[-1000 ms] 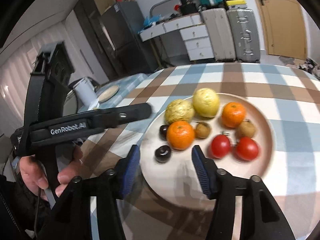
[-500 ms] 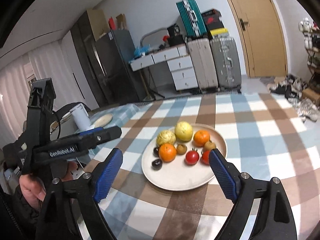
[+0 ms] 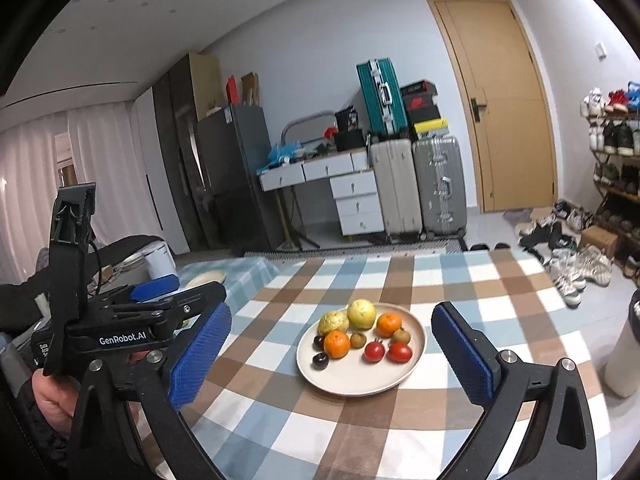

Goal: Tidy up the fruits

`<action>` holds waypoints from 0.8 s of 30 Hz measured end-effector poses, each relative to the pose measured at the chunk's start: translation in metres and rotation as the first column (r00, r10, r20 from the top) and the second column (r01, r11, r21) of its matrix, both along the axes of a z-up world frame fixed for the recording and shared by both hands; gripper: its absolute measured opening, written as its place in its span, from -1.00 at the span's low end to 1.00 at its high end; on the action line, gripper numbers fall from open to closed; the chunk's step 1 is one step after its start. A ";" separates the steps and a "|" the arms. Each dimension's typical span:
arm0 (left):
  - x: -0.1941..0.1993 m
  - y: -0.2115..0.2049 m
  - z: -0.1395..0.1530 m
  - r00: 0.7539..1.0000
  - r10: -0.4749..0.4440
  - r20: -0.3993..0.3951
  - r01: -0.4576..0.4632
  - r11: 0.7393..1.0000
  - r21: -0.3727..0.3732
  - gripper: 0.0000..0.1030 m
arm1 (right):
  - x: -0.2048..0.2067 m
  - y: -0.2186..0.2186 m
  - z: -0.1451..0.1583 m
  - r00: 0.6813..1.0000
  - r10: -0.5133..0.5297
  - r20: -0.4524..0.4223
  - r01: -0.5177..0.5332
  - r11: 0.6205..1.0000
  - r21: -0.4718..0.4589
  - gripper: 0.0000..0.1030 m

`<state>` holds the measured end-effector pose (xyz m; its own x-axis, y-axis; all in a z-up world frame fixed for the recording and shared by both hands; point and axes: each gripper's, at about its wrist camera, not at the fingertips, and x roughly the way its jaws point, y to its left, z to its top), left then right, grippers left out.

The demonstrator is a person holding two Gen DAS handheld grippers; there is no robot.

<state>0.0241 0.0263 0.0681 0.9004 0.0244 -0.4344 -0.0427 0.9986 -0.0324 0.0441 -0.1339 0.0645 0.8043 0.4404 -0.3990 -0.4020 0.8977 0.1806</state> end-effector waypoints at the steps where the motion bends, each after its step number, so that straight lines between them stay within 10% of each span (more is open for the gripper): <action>1: -0.008 -0.002 0.004 1.000 0.004 0.020 -0.004 1.000 0.009 0.98 | -0.005 -0.001 0.004 1.000 -0.007 0.016 0.007 1.000 -0.003 0.99; 24: -0.071 -0.003 -0.030 0.963 0.079 0.256 -0.088 0.996 0.022 0.98 | -0.054 -0.010 -0.001 0.941 -0.120 0.315 0.142 0.989 -0.047 1.00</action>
<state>-0.0474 0.0231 0.0384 0.9753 0.1147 -0.1888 -0.1206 0.9925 -0.0200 -0.0096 -0.1439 0.0637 0.9417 0.3034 -0.1454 -0.3064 0.9519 0.0023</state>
